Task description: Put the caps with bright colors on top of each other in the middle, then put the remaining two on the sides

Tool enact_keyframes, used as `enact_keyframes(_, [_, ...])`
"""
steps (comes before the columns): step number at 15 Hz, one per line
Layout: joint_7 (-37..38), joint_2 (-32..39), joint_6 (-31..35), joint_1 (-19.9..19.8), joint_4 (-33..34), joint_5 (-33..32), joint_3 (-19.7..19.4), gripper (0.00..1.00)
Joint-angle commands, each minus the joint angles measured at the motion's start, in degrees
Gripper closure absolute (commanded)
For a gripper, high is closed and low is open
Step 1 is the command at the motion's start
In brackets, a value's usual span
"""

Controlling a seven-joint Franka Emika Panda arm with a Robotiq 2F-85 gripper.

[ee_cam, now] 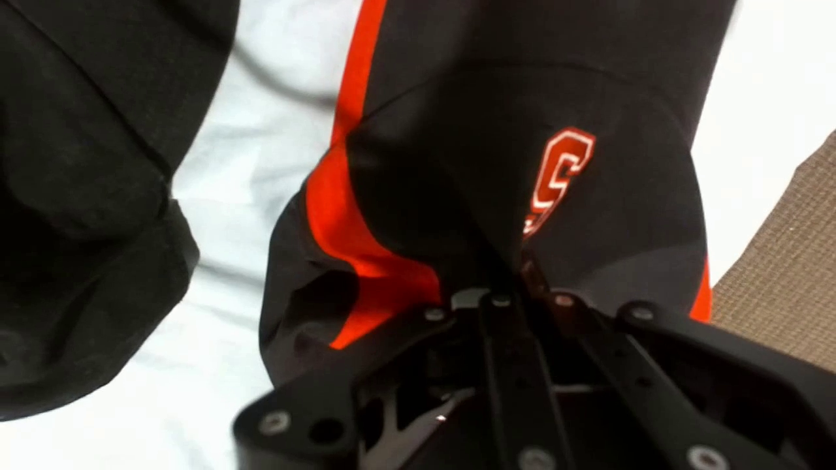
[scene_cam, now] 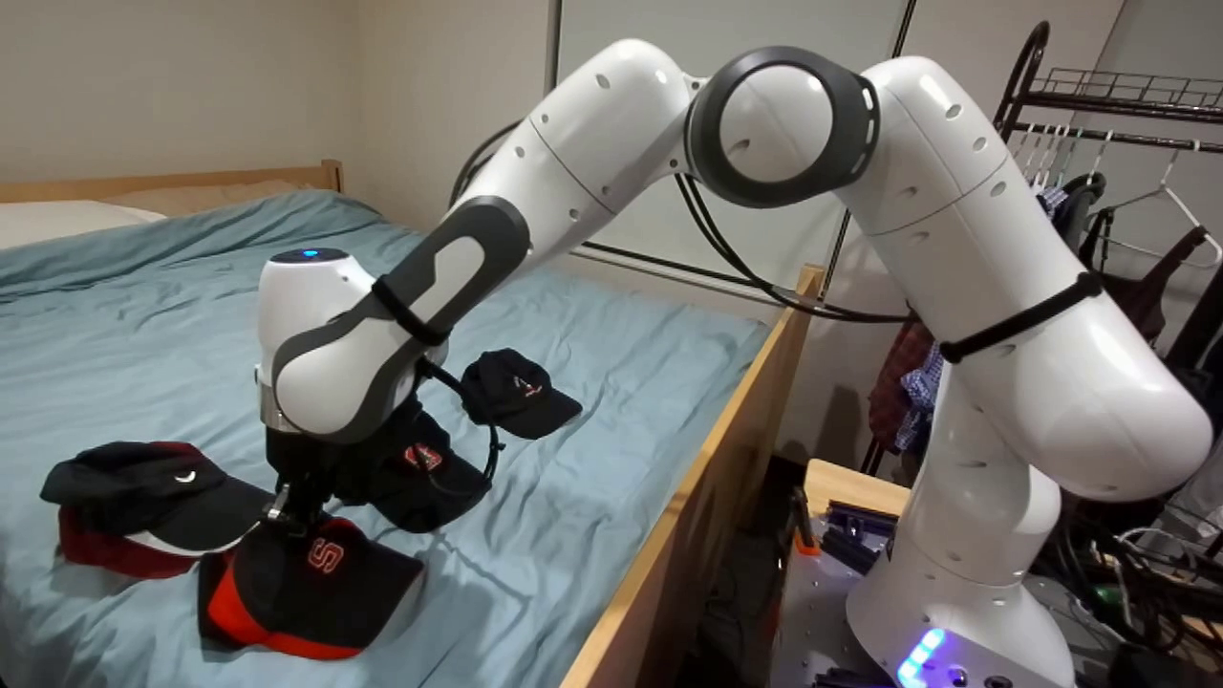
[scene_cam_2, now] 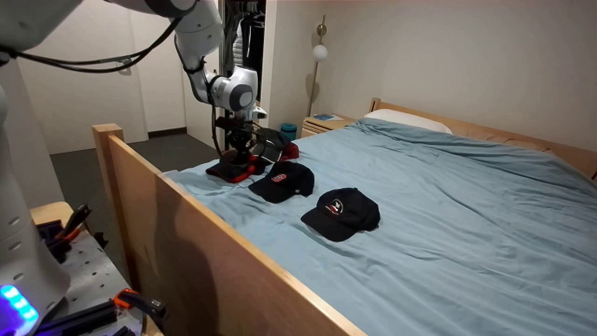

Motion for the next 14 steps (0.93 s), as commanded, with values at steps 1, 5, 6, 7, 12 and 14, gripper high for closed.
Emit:
enact_keyframes(1, [-0.59,-3.77,1.08,-0.49,-2.48,-0.26,0.36,1.00])
enact_keyframes(5, [0.89,-9.92,3.00,0.06,-5.54,-1.64,-1.64,0.99])
enact_keyframes(6, [1.22,-11.34,3.28,0.01,-6.19,-1.88,-2.22,0.99])
enact_keyframes(7, [1.15,-12.49,3.54,-0.35,-6.86,-1.64,-2.34,0.99])
enact_keyframes(12, [5.09,-16.43,6.02,-0.61,-11.71,-1.98,-6.06,0.99])
enact_keyframes(14, [7.47,-16.84,8.08,-1.27,-13.90,-0.99,-7.22,0.99])
